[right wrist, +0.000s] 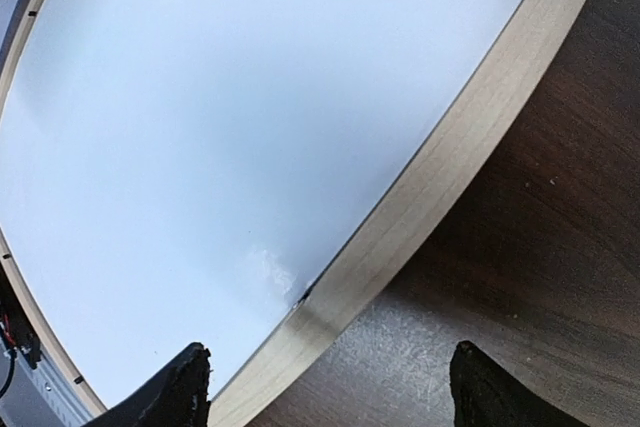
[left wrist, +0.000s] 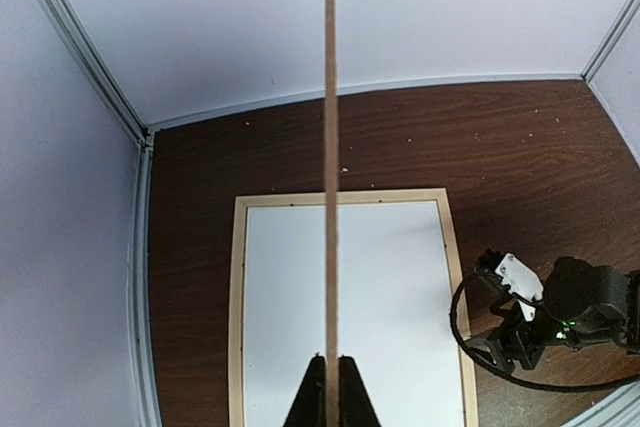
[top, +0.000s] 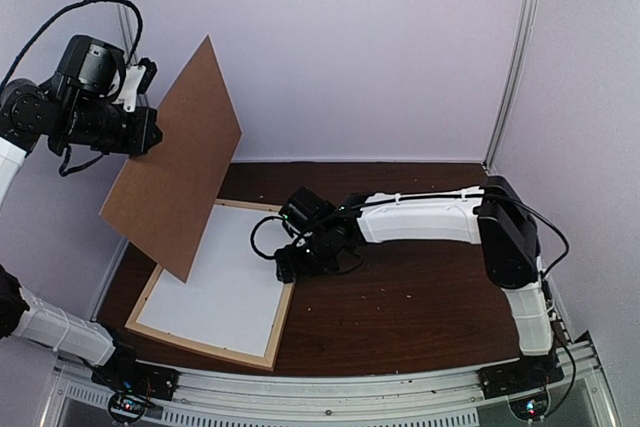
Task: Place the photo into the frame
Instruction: Move the frame body to the center of the board.
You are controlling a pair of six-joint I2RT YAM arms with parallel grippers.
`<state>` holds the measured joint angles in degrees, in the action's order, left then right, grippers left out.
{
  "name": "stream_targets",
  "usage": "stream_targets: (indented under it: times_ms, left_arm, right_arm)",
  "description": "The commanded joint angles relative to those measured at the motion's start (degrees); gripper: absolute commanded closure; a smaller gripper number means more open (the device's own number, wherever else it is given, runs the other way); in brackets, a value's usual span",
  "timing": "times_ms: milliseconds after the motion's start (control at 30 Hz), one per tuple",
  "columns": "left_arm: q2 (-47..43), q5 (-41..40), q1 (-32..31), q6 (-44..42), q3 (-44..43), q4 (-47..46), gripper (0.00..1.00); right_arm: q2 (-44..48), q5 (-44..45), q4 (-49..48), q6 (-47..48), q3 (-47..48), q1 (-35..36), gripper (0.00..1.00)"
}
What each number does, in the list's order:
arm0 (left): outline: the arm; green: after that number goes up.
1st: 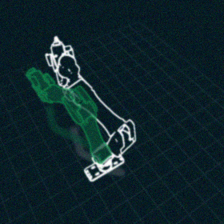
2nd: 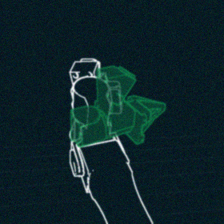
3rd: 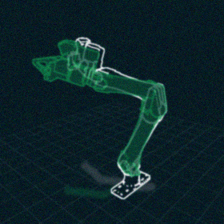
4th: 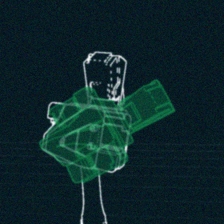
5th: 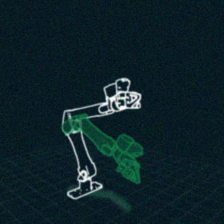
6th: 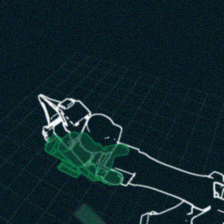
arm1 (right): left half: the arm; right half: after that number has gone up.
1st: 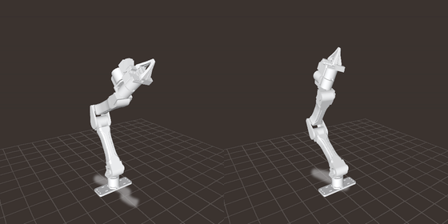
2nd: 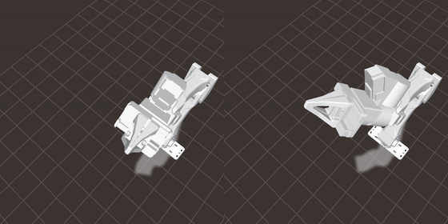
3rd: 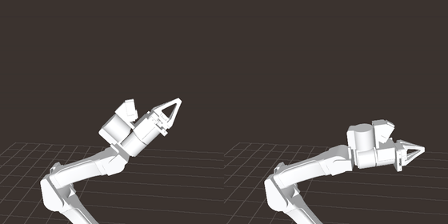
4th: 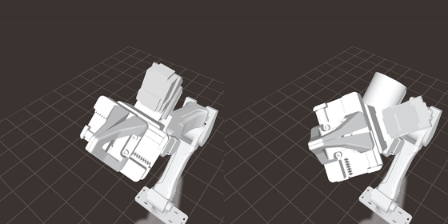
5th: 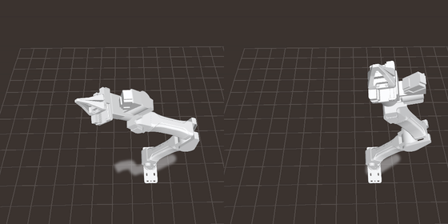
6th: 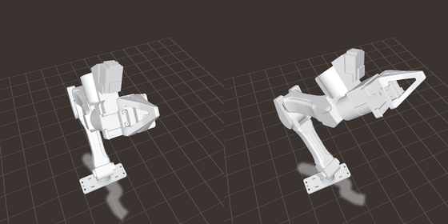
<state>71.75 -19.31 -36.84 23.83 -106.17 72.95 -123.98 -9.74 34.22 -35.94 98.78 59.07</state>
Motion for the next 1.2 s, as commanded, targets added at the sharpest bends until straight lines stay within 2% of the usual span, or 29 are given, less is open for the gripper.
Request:
stream_targets:
  times_ms: [0, 567, 867, 1167]
  left_arm:
    - [-2.1, -1.2, 0.2, -2.2, 2.0, -6.4, 1.0]
    - [-2.6, 0.6, 0.2, -3.4, 5.0, -7.7, 1.0]
    - [-2.1, 4.3, 0.2, -4.0, 5.5, -10.1, 1.0]
    - [-1.5, 11.2, 0.2, -3.1, 6.0, -13.3, 1.0]
  right_arm:
    - [-3.6, 6.1, 5.7, -0.5, 5.1, 1.9, 0.18]
    - [-8.5, 9.4, 7.6, -2.1, 8.3, 3.4, 0.25]
    - [-4.1, 12.0, 6.7, -3.4, 1.0, 1.1, 0.33]
    - [2.8, 13.5, 2.3, -6.8, -12.0, -0.9, 0.44]
